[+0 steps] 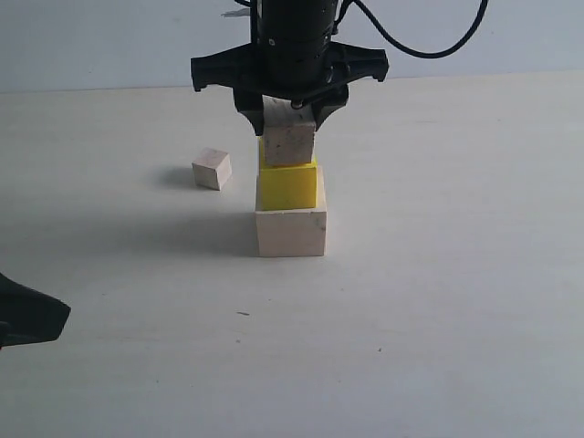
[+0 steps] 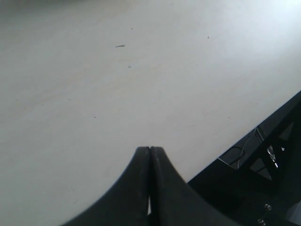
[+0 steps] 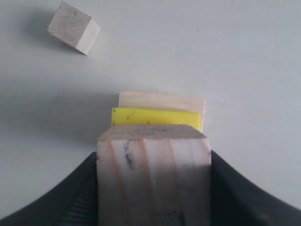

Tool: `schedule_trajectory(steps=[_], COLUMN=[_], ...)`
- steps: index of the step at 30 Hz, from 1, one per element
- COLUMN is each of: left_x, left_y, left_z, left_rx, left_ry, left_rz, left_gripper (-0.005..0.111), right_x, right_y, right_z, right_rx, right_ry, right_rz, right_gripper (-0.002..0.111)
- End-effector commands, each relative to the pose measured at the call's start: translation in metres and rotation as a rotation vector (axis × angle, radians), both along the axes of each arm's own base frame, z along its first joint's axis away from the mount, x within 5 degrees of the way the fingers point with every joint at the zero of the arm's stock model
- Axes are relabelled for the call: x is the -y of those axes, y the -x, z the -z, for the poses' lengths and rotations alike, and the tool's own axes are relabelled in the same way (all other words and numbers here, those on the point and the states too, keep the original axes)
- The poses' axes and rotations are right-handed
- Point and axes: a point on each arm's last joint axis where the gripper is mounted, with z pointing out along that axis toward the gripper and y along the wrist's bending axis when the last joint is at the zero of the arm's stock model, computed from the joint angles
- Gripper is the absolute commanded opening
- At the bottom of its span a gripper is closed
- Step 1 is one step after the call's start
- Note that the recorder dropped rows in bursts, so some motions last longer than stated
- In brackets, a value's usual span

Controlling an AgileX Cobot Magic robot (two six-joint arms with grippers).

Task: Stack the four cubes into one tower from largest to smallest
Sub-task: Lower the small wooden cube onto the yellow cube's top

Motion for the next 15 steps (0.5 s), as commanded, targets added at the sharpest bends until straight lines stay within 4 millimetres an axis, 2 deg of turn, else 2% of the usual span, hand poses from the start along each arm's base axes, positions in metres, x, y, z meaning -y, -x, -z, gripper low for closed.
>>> schedule_trajectory(steps=[1,15], left_x=[-0.0007,-0.0007], left_y=[-0.0005,-0.0005], left_z=[-0.0002,-0.0001], left_rx=[0.014,0.023], left_ry=[0.003,-0.002], left_rz=[-0.006,0.009], left_gripper=[0.000,0.000], right_x=[-0.0014,-0.0001], right_y=[-0.0005,-0.0008], right_z=[-0.0031,0.0010], right_rx=[0.015,0.000], right_ry=[-0.019,0.007], right_rz=[0.013,0.028], right_gripper=[0.000,0.000])
